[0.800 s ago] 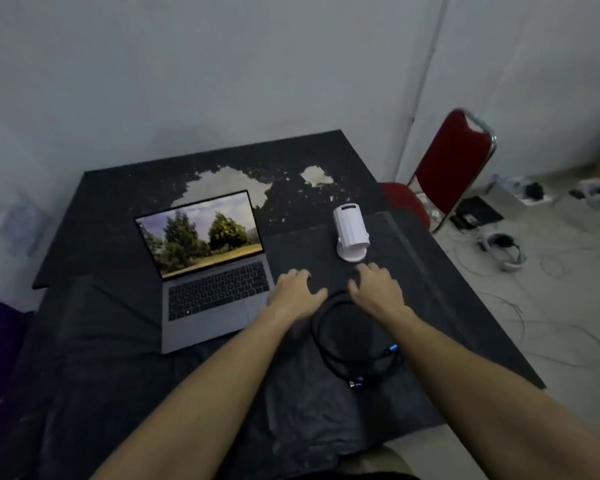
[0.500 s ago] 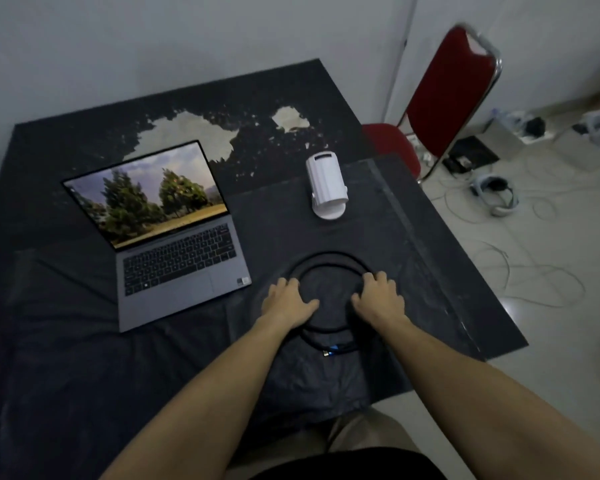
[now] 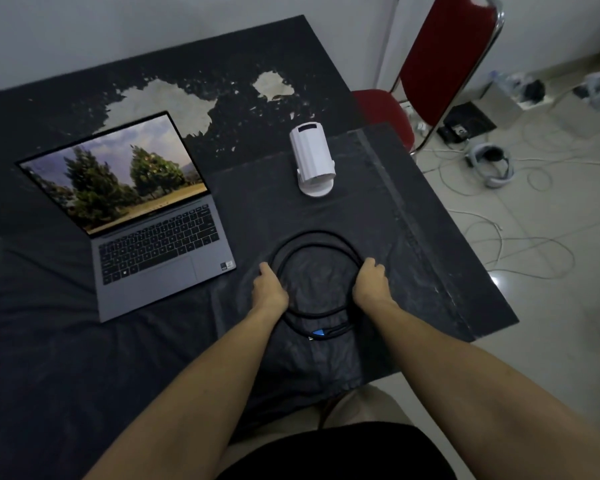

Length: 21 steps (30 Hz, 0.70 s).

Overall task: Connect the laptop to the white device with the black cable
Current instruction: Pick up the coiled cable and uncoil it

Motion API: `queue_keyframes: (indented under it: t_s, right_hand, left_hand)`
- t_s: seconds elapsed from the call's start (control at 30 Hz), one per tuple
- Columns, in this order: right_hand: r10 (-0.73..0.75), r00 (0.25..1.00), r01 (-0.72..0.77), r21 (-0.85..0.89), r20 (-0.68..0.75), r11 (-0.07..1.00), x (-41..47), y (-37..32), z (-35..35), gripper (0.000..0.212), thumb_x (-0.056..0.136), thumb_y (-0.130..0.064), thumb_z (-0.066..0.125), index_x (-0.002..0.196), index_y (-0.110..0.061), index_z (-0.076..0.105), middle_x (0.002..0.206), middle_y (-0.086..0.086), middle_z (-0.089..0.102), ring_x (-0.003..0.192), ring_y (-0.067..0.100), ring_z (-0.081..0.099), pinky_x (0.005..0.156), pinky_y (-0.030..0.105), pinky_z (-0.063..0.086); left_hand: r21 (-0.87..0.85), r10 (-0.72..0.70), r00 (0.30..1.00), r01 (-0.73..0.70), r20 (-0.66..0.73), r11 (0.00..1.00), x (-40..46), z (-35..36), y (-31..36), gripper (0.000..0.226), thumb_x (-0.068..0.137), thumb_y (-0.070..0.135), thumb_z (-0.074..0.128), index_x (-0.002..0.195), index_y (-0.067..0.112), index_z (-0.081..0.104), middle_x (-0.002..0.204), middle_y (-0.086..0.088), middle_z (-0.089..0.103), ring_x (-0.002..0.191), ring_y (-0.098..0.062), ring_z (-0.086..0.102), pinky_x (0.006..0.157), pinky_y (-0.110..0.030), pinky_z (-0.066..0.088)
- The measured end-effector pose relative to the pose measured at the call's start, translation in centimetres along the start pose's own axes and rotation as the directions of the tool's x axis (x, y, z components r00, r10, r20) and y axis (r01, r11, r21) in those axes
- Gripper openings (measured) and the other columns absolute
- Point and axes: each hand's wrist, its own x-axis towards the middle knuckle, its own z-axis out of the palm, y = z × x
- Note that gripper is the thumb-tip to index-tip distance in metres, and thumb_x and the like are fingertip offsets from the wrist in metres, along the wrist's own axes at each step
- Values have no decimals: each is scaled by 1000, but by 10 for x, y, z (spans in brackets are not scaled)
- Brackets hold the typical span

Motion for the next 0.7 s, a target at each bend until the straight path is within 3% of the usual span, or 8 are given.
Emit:
queue_keyframes:
  t_s: [0.1,0.2,0.3,0.37,0.47,0.57,0.7]
  right_hand:
    - [41,998,-46,125,48,991,0,-8,-13,36,97,-6,51,130,-2,39,134,24,45,117,38,53,98,42,43]
    - [31,998,-45,269,59,962,-5,-30,-34,35,95,-12,53,126,-2,39,125,23,52,96,33,54,79,38,46]
    - [-51,996,15,438,70,899,-15,-67,-53,44,97,-15,50,137,-2,38,129,19,51,103,32,53,82,33,42]
    - [-121,992,88,506,33,858,-18,-93,-65,38,97,-22,49,132,-5,49,125,17,58,113,35,57,89,35,44]
    - [-244,969,215,616,-38,758,-30,-148,-85,26,98,-28,49,113,-9,58,102,10,63,94,26,60,79,34,45]
    - [-315,940,317,688,-133,653,-52,-209,-112,32,100,-35,51,119,-10,58,93,4,62,85,20,58,76,31,45]
    - [-432,868,465,712,-247,526,-91,-287,-144,21,101,-36,50,96,-18,60,69,1,52,58,14,49,57,31,39]
  left_hand:
    - [-48,20,1000,-20,13,999,0,-18,2,53,92,6,56,141,13,36,119,-16,57,99,-31,59,87,-42,53]
    - [-130,42,999,-45,-26,990,4,-52,6,56,92,2,54,146,11,39,123,-16,59,103,-29,59,91,-37,52]
    - [-240,45,996,-61,-74,969,3,-103,6,35,95,6,57,129,6,52,116,-14,63,94,-22,57,80,-27,46]
    - [-322,23,994,-55,-103,945,2,-139,4,19,97,11,58,116,12,55,111,-9,63,92,-23,58,78,-30,48]
    - [-459,-6,992,-54,-129,887,2,-204,-10,13,103,18,52,114,23,48,108,-8,63,86,-25,63,72,-38,55]
    - [-623,11,988,-105,-153,775,-2,-263,-22,28,107,18,42,135,23,42,104,-11,60,70,-22,58,59,-35,49]
    - [-701,57,965,-226,-257,676,-8,-342,-39,34,108,20,36,141,20,43,87,-9,55,60,-20,47,52,-32,41]
